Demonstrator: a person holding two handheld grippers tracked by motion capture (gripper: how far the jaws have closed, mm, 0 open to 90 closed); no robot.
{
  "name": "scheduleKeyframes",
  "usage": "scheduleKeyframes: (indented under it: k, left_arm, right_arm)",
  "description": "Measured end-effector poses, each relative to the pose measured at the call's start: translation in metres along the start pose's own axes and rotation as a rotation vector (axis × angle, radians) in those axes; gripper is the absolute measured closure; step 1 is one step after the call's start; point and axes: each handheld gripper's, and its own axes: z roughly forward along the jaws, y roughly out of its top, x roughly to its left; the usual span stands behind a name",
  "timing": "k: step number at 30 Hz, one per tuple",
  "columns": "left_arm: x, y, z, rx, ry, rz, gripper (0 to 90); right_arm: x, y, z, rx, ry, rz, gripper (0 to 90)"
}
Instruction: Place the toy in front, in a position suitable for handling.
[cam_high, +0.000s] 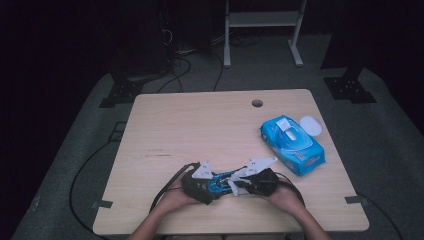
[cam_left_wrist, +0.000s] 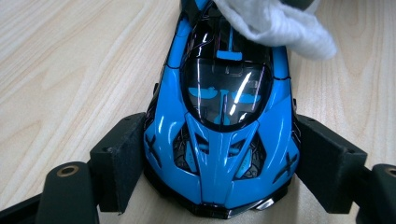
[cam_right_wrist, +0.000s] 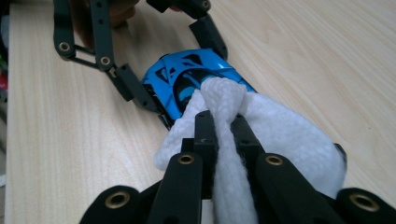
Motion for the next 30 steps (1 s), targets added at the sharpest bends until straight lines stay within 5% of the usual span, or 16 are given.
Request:
scheduleKeyframes:
  k: [4, 7, 13, 21, 30]
  left_arm:
    - [0.000, 0.000, 0.000, -0.001, 0.004, 0.007, 22.5]
    - [0.000, 0.000, 0.001, -0.002, 0.003, 0.010, 22.5]
    - [0.000, 0.000, 0.000, 0.001, 0.001, 0.000, 22.2]
    - [0.001, 0.000, 0.001, -0.009, -0.002, 0.007, 22.8]
    - [0.002, -0.002, 0.000, -0.016, -0.011, 0.001, 22.8]
  right_arm:
    - [-0.014, -0.011, -0.010, 0.025, -0.071, 0.035, 83.7]
    - [-0.017, -0.017, -0.013, 0.005, -0.071, 0.066, 83.8]
    - [-0.003, -0.005, 0.002, -0.027, -0.016, 0.044, 83.4]
    - [-0.021, -0.017, -0.009, -0.017, -0.035, 0.119, 83.3]
    - [-0.018, -0.017, -0.005, -0.026, -0.040, 0.114, 83.3]
